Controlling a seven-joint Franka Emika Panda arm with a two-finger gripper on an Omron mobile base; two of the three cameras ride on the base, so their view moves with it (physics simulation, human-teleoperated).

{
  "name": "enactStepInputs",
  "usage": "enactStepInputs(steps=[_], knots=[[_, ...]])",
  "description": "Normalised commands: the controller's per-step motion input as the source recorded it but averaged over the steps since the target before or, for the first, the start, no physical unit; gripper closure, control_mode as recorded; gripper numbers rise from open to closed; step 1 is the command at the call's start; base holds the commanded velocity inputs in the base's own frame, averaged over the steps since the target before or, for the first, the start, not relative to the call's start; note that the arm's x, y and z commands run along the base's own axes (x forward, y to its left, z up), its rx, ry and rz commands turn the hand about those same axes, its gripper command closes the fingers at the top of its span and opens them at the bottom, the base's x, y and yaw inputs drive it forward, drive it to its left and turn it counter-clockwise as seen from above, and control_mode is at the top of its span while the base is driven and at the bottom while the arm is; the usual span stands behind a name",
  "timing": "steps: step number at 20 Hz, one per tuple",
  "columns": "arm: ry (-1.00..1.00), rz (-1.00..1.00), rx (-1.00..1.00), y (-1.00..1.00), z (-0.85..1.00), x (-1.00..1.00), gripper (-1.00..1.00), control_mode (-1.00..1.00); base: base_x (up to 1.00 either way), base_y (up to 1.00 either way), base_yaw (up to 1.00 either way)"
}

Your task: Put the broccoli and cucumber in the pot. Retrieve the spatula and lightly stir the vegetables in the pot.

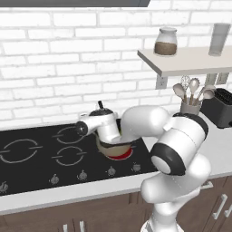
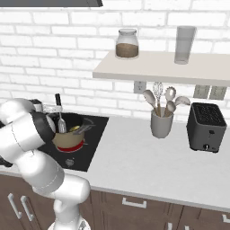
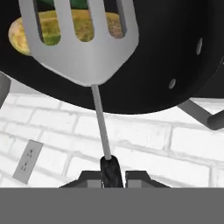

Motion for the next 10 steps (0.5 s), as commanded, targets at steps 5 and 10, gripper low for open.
enactStepInputs(steps=[5,10], knots=[[-0.15,0.03,0.0,-0.01,-0.6,0.31,1.0,-1.0,0.0,0.0,0.0],[-0.21,0.07,0.01,-0.08,-0.77,0.01,1.0,-1.0,0.0,0.0,0.0]])
